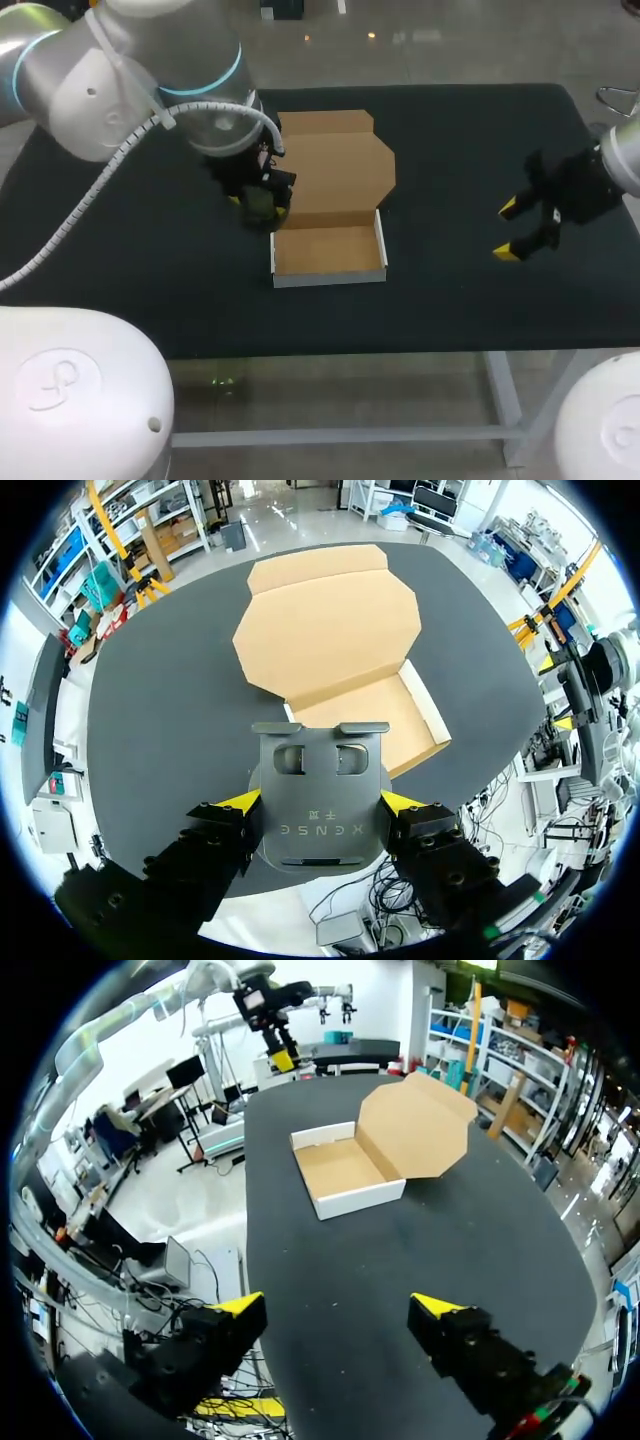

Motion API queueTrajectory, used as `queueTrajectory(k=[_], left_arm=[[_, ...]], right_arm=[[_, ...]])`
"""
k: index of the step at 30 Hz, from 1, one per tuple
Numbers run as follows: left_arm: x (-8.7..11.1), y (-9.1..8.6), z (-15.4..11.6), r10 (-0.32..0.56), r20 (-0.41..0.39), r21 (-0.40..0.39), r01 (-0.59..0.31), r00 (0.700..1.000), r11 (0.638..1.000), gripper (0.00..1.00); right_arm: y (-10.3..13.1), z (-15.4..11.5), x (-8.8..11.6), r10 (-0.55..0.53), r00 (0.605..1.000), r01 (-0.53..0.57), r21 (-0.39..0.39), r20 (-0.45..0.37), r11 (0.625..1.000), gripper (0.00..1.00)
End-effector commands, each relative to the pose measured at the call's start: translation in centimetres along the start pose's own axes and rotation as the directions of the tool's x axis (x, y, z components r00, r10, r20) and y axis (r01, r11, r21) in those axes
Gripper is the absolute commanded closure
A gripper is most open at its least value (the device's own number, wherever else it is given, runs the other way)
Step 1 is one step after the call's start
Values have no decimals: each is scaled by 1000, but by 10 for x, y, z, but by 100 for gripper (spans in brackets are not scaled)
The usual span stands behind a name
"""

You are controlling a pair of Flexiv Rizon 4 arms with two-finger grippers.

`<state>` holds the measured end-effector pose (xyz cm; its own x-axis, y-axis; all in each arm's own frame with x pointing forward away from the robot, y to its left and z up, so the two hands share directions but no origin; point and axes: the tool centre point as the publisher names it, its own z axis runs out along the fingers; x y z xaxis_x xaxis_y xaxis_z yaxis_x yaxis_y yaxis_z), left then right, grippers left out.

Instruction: Assemble the packaging by folding the flat box into shape, placing the metal phone stand inside, and closing the box properly

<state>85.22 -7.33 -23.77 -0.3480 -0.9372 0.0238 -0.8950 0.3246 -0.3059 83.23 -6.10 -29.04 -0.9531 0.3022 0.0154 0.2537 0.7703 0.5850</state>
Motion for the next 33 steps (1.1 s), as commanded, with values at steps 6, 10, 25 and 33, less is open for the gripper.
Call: queueTrajectory(k=[6,10,25,33], left_arm=[[32,-11,40,36,5,-33,-36,999,999,100],[45,-16,56,52,6,-38,-52,999,998,100],[83,-37,106,120,-15,-58,-121,993,991,100],[95,-39,124,153,-14,-59,-154,988,986,100]], right_arm=[[-1,-1,0,-1,1000,1,-3,-2,1000,0],[-1,-1,0,-1,1000,1,-3,-2,1000,0],[-1,-1,0,-1,1000,1,-3,-2,1000,0],[-1,-1,0,-1,1000,1,-3,-2,1000,0]])
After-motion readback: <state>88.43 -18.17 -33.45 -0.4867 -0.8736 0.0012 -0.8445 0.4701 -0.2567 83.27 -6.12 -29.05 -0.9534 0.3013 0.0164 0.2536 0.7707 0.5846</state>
